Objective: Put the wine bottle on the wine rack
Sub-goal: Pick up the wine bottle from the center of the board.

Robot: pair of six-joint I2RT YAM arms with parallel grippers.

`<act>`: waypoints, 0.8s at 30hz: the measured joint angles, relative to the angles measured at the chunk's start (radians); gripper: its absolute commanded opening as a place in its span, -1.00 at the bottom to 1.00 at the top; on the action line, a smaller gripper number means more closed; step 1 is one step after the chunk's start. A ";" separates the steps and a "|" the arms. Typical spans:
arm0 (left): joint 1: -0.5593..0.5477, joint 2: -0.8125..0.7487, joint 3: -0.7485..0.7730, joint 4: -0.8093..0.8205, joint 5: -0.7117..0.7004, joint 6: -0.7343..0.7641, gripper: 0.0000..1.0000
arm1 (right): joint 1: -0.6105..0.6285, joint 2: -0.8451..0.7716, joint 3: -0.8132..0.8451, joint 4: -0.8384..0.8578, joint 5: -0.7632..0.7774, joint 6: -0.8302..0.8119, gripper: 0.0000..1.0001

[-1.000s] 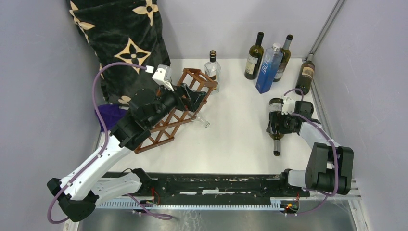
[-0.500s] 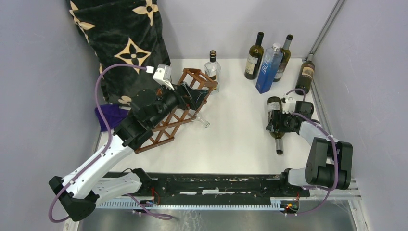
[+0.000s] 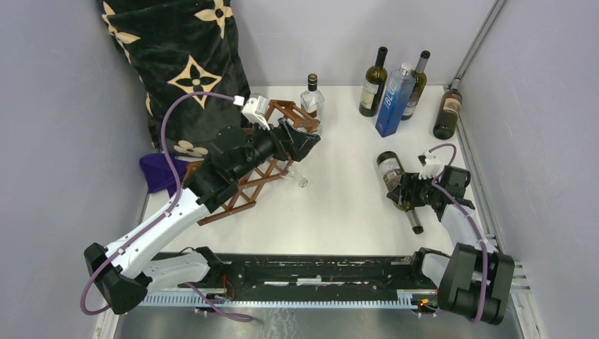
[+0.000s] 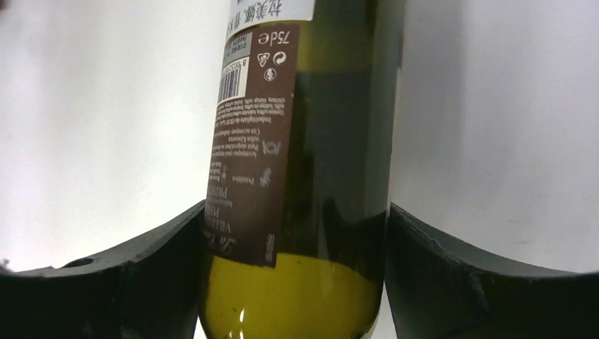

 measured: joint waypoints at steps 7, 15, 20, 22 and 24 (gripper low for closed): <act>0.000 0.032 -0.042 0.035 0.062 -0.043 0.92 | -0.006 -0.130 -0.094 0.070 -0.209 0.061 -1.00; -0.020 0.064 -0.074 0.051 0.158 -0.023 0.89 | -0.007 -0.135 -0.142 0.146 -0.353 0.154 -1.00; -0.076 0.065 -0.076 0.067 0.221 0.105 0.90 | 0.014 -0.141 -0.142 0.188 -0.422 0.163 -1.00; -0.089 0.064 -0.079 0.069 0.240 0.167 0.91 | 0.033 -0.152 -0.142 0.189 -0.437 0.154 -1.00; -0.095 0.064 -0.080 0.068 0.261 0.229 0.91 | 0.055 -0.166 -0.142 0.188 -0.455 0.140 -1.00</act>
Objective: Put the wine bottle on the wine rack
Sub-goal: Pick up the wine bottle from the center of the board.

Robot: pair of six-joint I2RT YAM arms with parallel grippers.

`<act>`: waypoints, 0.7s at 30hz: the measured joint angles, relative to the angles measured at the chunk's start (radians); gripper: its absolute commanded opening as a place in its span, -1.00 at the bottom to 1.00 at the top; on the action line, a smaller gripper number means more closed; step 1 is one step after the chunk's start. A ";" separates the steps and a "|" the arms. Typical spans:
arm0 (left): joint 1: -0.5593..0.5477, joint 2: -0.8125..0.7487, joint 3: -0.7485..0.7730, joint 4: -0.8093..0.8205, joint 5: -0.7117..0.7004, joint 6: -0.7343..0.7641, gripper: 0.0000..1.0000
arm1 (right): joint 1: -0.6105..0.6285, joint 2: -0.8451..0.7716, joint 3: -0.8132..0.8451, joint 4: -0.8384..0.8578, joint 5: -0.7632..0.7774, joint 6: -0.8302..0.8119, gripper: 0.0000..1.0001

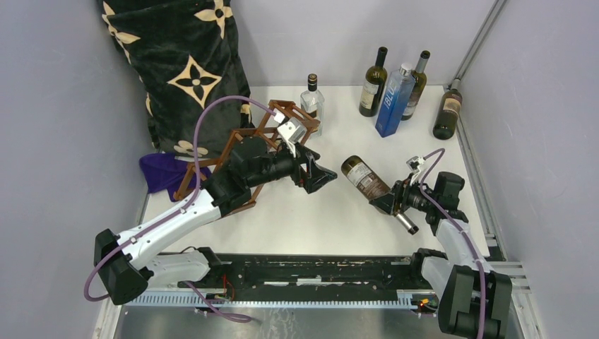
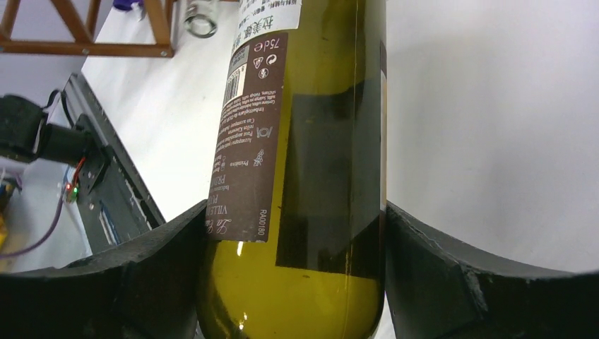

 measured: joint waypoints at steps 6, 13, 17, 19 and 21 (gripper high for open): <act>-0.006 -0.008 -0.018 -0.020 0.058 0.206 1.00 | 0.057 -0.018 0.000 -0.003 -0.051 -0.045 -1.00; -0.028 -0.011 -0.064 -0.063 0.118 0.457 1.00 | 0.156 -0.018 0.000 -0.022 -0.076 -0.122 -1.00; -0.052 -0.008 -0.089 -0.097 0.140 0.591 1.00 | 0.202 -0.017 0.001 -0.049 -0.082 -0.162 -1.00; -0.064 0.008 -0.090 -0.113 0.146 0.654 1.00 | 0.218 -0.016 0.001 -0.060 -0.087 -0.180 -1.00; -0.080 0.033 -0.090 -0.128 0.150 0.713 1.00 | 0.241 -0.011 0.003 -0.067 -0.088 -0.200 -1.00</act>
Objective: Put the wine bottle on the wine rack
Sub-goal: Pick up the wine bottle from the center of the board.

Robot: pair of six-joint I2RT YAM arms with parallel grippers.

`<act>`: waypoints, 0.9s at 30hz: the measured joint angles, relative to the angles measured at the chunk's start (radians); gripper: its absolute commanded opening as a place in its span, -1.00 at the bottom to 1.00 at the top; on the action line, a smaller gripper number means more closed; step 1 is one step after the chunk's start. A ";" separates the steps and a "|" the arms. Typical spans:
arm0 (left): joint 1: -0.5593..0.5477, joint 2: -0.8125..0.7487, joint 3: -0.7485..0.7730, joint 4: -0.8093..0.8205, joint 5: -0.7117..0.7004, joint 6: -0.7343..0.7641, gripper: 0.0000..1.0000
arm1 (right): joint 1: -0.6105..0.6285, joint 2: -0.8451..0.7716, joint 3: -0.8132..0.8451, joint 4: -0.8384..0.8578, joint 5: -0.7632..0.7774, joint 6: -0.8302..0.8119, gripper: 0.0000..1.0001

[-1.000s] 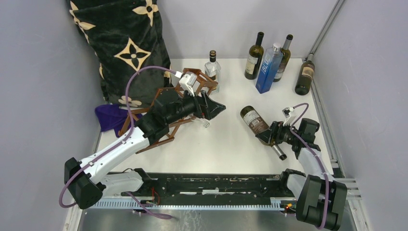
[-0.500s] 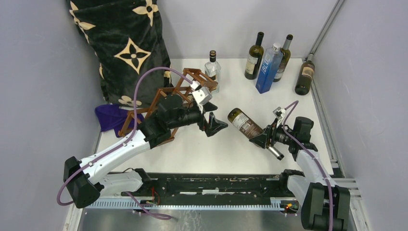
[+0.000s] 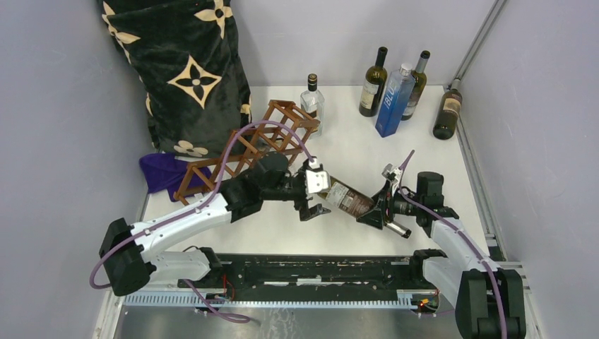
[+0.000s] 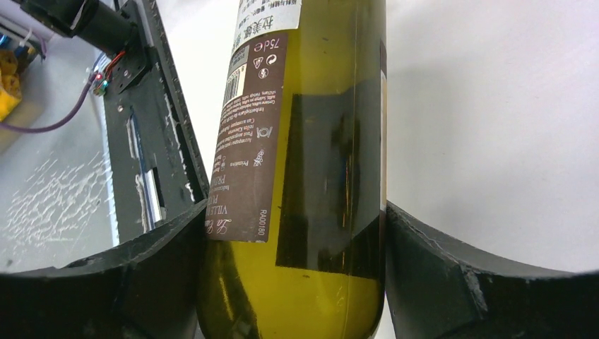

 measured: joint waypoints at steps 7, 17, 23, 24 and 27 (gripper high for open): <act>-0.103 0.132 0.019 -0.079 -0.054 0.180 1.00 | 0.064 0.024 0.008 -0.024 -0.010 -0.042 -1.00; -0.165 0.298 0.133 -0.139 -0.160 0.353 1.00 | 0.104 0.029 0.010 -0.032 -0.011 -0.061 -1.00; -0.188 0.388 0.171 -0.167 -0.185 0.425 1.00 | 0.117 0.029 0.010 -0.028 -0.015 -0.057 -1.00; -0.190 0.400 0.173 -0.171 -0.193 0.439 1.00 | 0.121 0.028 0.010 -0.025 -0.015 -0.055 -1.00; -0.192 0.426 0.181 -0.179 -0.212 0.470 1.00 | 0.128 0.027 0.010 -0.022 -0.016 -0.048 -1.00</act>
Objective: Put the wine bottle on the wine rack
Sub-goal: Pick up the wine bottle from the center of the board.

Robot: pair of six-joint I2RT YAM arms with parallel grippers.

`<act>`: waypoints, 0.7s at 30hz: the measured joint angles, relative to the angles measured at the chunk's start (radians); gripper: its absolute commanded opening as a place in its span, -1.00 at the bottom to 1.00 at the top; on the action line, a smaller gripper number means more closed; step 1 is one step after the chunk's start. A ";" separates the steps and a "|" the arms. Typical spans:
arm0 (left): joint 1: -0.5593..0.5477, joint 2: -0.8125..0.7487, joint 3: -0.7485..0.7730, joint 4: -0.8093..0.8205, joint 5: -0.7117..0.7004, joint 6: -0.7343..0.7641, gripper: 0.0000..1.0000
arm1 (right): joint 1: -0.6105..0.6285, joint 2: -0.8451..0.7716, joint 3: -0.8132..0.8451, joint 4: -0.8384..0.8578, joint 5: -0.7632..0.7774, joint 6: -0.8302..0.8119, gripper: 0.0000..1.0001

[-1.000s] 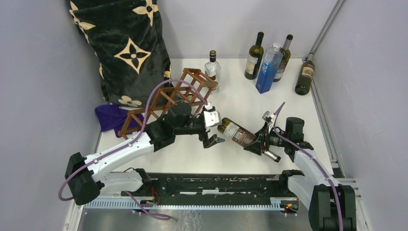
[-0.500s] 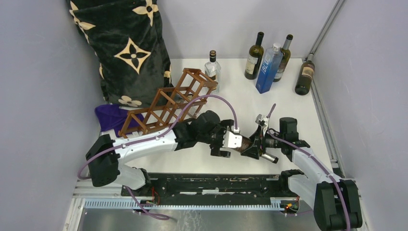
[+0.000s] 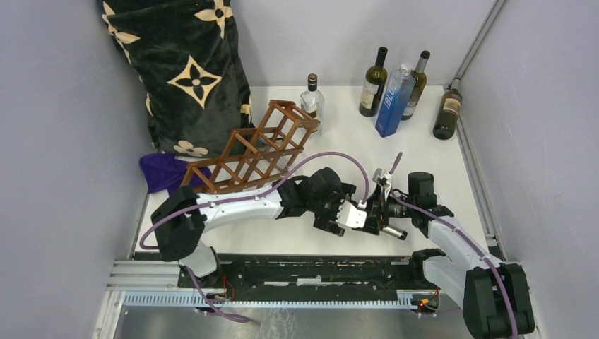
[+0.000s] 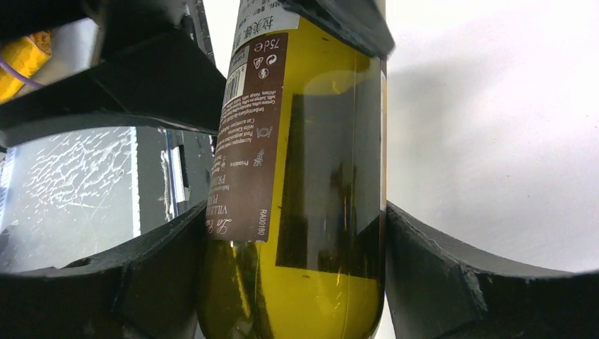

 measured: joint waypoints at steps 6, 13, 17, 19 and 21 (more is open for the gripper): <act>-0.009 0.050 0.009 -0.005 -0.042 0.047 0.85 | 0.014 -0.004 0.000 0.038 -0.027 0.028 -1.00; -0.016 0.070 0.028 -0.021 -0.065 0.079 -0.89 | 0.019 -0.005 -0.005 0.046 -0.012 0.042 -0.72; -0.019 0.076 0.046 -0.046 -0.064 0.076 -0.96 | 0.020 -0.010 -0.012 0.044 -0.014 0.044 0.20; -0.019 0.076 0.047 -0.048 -0.064 0.075 -0.96 | 0.020 -0.014 -0.011 0.035 -0.014 0.039 0.66; -0.021 0.075 0.047 -0.050 -0.066 0.065 -0.96 | 0.020 -0.018 -0.010 0.011 -0.014 0.022 0.96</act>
